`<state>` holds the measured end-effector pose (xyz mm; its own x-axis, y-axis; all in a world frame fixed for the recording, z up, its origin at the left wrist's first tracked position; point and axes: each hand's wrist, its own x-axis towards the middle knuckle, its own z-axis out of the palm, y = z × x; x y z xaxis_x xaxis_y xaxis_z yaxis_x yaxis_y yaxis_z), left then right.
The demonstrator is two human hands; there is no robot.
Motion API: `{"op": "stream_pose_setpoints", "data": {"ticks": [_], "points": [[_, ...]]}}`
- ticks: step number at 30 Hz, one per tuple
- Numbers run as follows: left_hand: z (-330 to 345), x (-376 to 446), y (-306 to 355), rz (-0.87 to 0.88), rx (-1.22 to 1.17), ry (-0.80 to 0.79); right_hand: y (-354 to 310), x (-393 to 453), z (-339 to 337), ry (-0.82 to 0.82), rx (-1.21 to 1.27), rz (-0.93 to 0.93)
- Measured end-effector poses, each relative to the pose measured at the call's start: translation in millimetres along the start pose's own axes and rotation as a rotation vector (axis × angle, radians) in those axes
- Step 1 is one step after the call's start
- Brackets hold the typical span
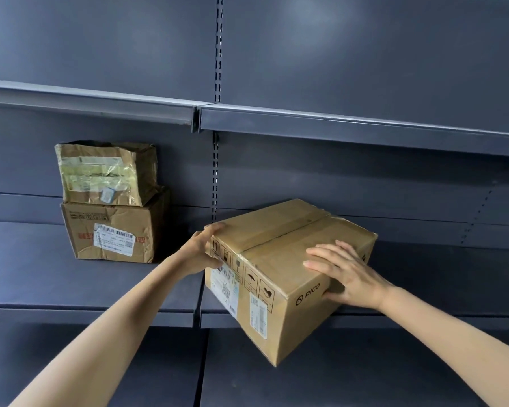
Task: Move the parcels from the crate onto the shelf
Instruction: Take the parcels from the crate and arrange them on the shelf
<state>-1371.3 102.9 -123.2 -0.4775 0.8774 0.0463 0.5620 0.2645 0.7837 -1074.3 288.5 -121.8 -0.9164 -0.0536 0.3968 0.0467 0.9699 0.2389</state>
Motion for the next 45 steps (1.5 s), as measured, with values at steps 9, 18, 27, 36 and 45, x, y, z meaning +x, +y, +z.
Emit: {"op": "stream_pose_setpoints", "data": {"ticks": [9, 18, 27, 36, 45], "points": [[-3.6, -52.2, -12.3, 0.195, 0.137, 0.172, -9.0, 8.8, 6.9, 0.013, 0.002, 0.216], [9.2, -73.8, -13.8, 0.18, 0.082, 0.29, -24.2, 4.8, 7.8, -0.012, 0.073, 0.448], [11.8, -78.0, -11.4, 0.124, 0.003, 0.284, -50.1, -18.2, -39.8, -0.067, 0.176, 0.511], [42.4, -94.2, 10.9, 0.183, 0.014, 0.332, -93.8, -10.6, -50.4, -0.111, 0.291, 0.541], [46.6, -98.4, 16.9, 0.171, 0.028, 0.348, -99.6, -3.2, -7.4, 0.231, 0.258, 0.629]]}}
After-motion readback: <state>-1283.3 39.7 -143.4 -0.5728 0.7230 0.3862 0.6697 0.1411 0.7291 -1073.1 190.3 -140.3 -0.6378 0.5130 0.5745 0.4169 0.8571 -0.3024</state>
